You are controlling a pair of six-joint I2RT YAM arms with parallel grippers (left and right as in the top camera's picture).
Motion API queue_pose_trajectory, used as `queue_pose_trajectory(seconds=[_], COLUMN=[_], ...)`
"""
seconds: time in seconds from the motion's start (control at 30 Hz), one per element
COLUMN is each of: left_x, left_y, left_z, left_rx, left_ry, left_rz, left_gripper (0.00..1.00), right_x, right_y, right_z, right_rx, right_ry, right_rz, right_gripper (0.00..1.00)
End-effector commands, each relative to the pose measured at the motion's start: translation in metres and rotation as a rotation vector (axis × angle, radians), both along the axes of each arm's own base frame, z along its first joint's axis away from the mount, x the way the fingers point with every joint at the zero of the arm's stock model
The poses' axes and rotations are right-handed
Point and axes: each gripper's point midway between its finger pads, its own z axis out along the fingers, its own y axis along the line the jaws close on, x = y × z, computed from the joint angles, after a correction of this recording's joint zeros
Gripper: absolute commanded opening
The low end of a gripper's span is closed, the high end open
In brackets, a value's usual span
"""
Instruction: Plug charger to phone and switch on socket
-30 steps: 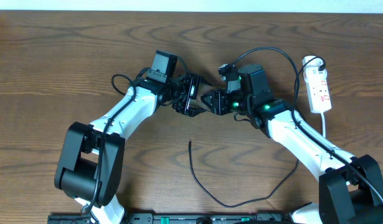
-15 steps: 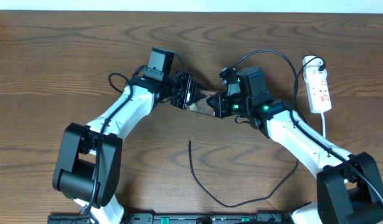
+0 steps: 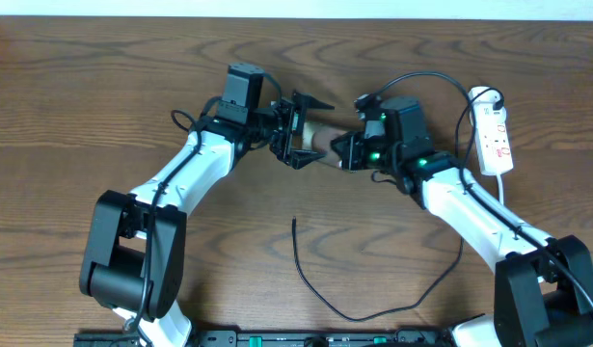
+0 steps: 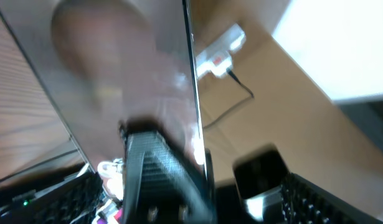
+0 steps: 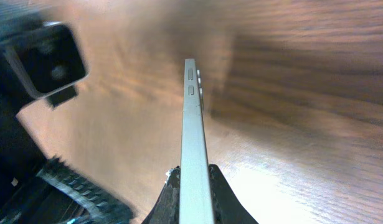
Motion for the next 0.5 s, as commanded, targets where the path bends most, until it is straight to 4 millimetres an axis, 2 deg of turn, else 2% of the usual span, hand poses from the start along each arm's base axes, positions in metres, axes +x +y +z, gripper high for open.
queue_pose_trajectory(seconds=[0.0, 0.13, 0.23, 0.4, 0.47], left_x=[-0.004, 0.006, 0.014, 0.033, 0.044], left_y=[-0.004, -0.002, 0.003, 0.024, 0.034], left_z=[0.03, 0.04, 0.045, 0.041, 0.037], left_rx=[-0.103, -0.123, -0.122, -0.082, -0.05], left_ry=[-0.085, -0.169, -0.234, -0.258, -0.268], left_rz=[-0.084, -0.08, -0.071, 0.01, 0.066], left_gripper=[0.93, 0.93, 0.93, 0.93, 0.93], right_x=[0.026, 0.041, 0.043, 0.043, 0.045], right_y=[-0.019, -0.038, -0.039, -0.023, -0.012], right_z=[0.026, 0.035, 0.038, 0.057, 0.075], right_rx=[0.155, 0.373, 0.548, 0.761, 0.857], right_ry=[0.053, 0.222, 0.394, 0.559, 0.591], right_rz=[-0.2, -0.453, -0.615, -0.659, -0.627], right_gripper=[0.01, 0.01, 0.01, 0.01, 0.01])
